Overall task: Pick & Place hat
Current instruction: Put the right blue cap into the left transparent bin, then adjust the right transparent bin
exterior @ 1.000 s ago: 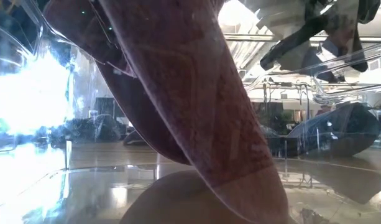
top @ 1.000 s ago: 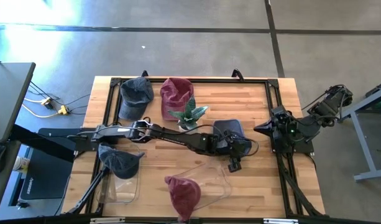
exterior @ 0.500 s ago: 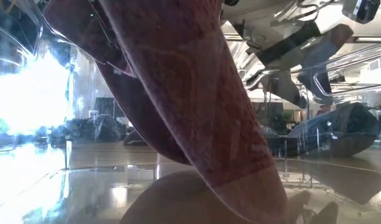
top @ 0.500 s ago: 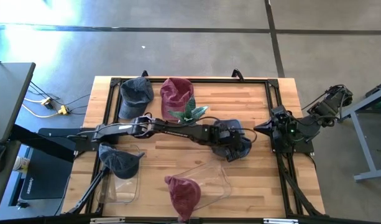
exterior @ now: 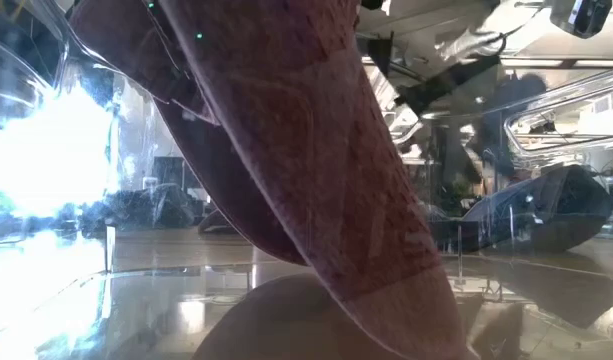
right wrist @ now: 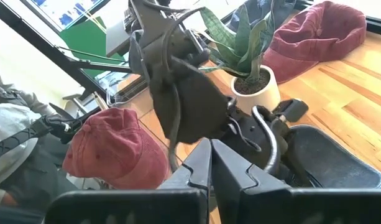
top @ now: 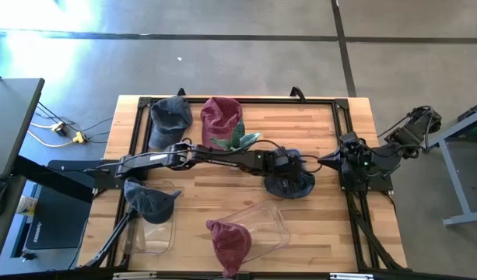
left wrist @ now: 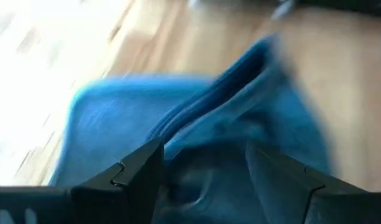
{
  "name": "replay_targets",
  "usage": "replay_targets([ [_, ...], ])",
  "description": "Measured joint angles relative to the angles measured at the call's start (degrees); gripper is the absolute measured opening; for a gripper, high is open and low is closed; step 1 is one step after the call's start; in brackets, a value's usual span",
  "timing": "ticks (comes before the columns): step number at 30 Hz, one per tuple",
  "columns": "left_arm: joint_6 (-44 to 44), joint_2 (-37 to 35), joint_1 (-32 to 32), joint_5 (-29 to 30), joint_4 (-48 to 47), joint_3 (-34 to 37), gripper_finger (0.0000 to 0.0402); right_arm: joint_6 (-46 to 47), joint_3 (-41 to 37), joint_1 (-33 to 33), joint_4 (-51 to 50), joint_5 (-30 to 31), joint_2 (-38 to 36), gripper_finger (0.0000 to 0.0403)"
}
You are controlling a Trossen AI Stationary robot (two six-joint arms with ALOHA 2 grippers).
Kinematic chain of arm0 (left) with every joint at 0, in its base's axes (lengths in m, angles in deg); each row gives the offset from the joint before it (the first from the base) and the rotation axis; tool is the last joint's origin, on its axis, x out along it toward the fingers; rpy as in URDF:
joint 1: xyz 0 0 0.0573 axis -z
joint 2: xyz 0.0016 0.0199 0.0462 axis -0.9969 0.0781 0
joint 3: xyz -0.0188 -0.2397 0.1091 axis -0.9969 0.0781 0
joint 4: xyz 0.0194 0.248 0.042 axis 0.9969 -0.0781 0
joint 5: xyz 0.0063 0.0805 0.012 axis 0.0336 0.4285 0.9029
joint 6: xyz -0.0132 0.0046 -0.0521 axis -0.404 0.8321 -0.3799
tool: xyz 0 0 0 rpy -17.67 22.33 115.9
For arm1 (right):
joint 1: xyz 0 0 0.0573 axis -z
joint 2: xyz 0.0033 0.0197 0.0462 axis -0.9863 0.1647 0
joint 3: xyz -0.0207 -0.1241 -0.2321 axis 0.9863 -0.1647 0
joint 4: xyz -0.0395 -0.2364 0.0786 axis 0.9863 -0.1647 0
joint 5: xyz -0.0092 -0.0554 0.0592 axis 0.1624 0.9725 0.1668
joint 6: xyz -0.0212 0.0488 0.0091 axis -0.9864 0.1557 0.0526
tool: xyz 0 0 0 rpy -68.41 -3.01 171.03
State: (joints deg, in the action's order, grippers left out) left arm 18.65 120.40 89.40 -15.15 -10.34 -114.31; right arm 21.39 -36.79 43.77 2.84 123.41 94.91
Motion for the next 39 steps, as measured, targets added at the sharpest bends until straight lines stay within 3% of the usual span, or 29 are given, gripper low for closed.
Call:
replay_targets([
  [6,10.86,-0.35,2.89,-8.12,7.51,-0.46,0.0223,-0.08,0.0,0.0,0.0,0.09,0.0,0.0004],
  [9,14.71,0.47,4.37,-7.07,8.34,-0.54,0.0223,0.02,0.0,0.0,0.0,-0.01,0.0,0.0006],
  [23,13.21,3.61,4.04,-5.69,4.71,-0.35,0.0223,0.29,0.0,0.0,-0.03,0.0,0.0,0.0005],
  [27,3.96,-1.78,4.36,-6.58,1.12,-0.37,0.0223,0.0,0.0,0.0,-0.33,0.05,0.0,0.0002],
  [31,-9.71,-11.6,5.18,-12.53,-6.94,-0.59,0.0223,-0.11,0.0,0.0,-0.33,0.04,0.0,0.0006],
  [35,-22.7,-17.26,7.12,-18.03,-19.43,-0.78,0.0223,-0.64,0.0,0.0,-0.33,0.32,0.0,0.0005],
  [39,-35.43,-18.83,10.24,-18.35,-37.61,-0.32,0.0223,-2.83,0.0,0.01,0.05,0.58,0.0,0.0002],
])
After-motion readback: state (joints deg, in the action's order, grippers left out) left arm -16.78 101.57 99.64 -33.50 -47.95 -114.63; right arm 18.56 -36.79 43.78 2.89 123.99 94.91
